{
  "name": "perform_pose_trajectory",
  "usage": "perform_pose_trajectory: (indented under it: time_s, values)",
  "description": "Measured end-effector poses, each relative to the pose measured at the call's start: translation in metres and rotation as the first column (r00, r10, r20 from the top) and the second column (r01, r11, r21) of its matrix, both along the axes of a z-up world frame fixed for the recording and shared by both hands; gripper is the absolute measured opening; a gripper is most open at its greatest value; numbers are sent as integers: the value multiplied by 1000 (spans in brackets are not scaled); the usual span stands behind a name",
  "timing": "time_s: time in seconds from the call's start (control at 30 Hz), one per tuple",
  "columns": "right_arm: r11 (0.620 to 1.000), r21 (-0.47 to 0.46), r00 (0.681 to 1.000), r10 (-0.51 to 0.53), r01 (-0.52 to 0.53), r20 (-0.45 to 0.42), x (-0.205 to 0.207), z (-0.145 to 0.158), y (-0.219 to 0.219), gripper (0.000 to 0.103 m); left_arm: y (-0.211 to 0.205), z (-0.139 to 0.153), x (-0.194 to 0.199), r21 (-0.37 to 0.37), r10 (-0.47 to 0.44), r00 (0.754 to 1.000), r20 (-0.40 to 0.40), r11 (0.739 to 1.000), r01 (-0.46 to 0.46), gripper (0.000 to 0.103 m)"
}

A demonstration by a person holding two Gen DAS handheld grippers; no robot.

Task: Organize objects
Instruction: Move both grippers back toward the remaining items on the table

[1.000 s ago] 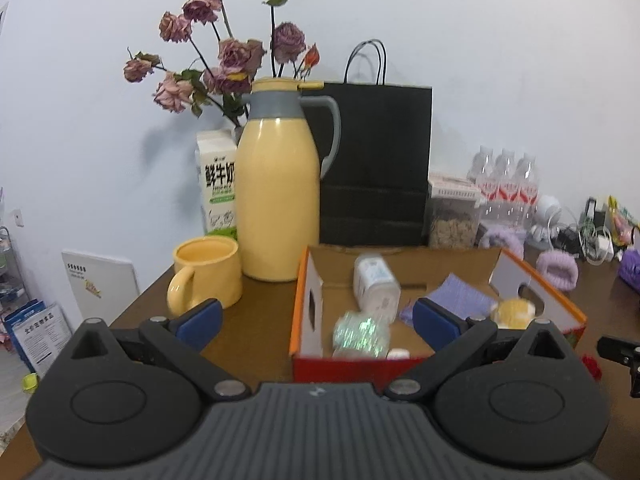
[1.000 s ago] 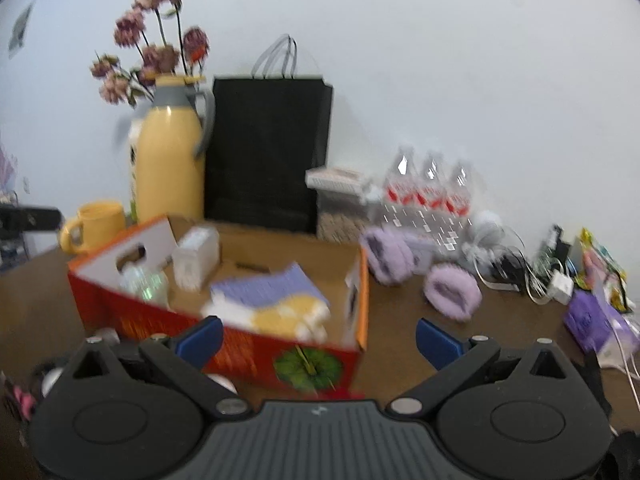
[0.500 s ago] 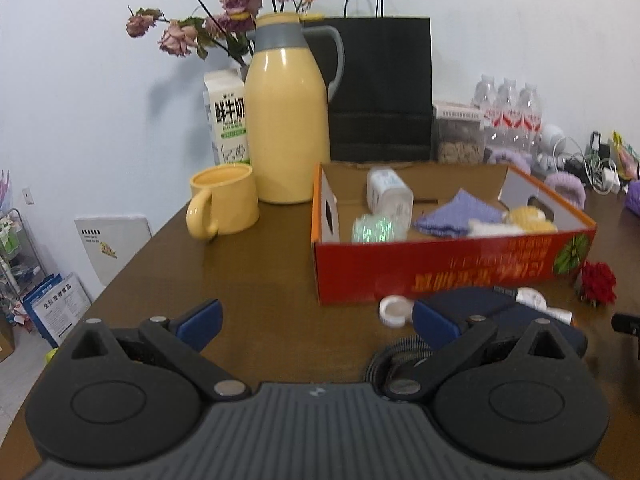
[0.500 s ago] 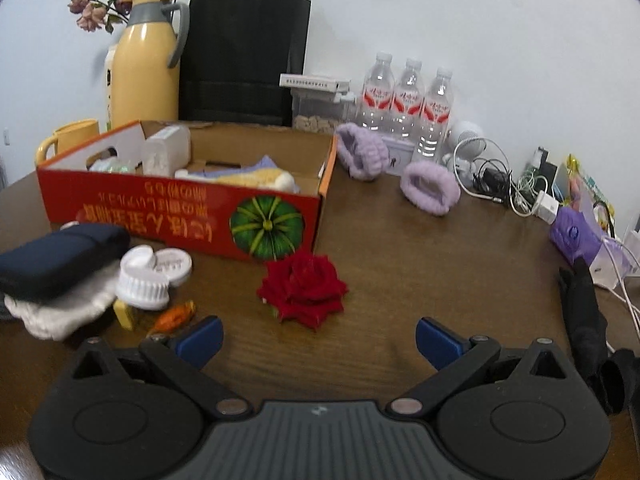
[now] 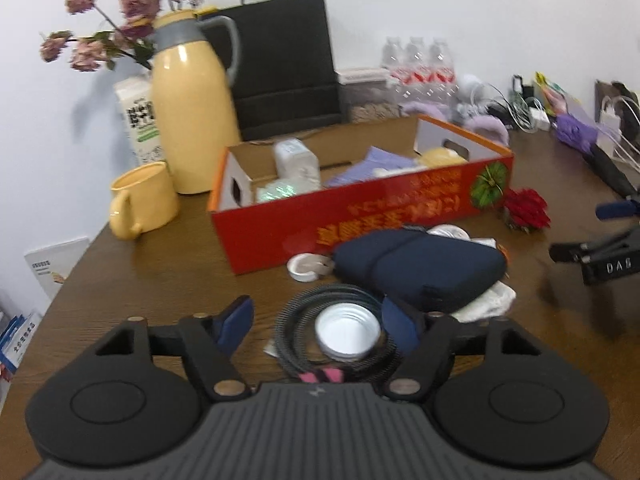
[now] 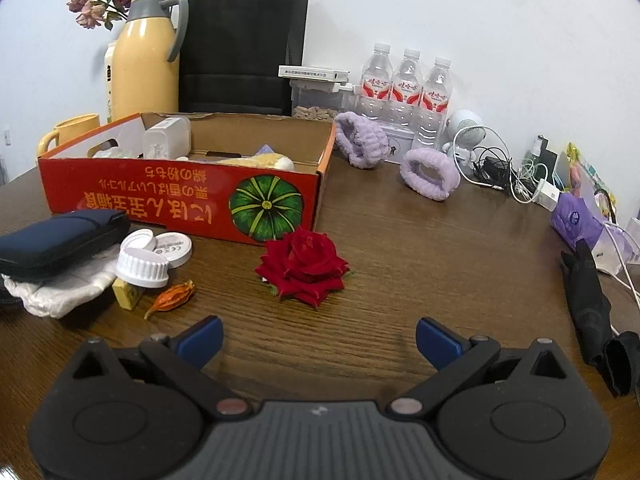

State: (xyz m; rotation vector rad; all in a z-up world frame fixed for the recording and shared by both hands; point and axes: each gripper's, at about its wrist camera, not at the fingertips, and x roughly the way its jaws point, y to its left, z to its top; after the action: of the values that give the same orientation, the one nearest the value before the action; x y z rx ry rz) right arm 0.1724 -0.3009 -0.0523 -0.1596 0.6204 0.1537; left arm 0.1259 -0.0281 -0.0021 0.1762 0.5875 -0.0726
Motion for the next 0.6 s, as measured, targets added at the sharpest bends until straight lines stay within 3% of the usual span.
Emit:
perform_pose_trajectory:
  time_s: [0.13, 0.3, 0.37, 0.6]
  values:
    - [1000, 6, 1000, -1, 1, 9, -1, -1, 0, 103, -5, -9, 8, -2, -5, 1000, -31, 1000, 5, 68]
    - [1000, 6, 1000, 4, -4, 19, -3, -2, 1, 103, -3, -17, 17, -22, -9, 997, -72, 1000, 8, 44]
    - [1000, 5, 1000, 6, -6, 17, -3, -3, 1, 103, -2, -19, 21, -37, -17, 996, -86, 999, 14, 40]
    - [1000, 10, 1000, 3, -4, 22, -4, -2, 0, 103, -2, -22, 20, -51, -30, 997, -70, 998, 27, 39]
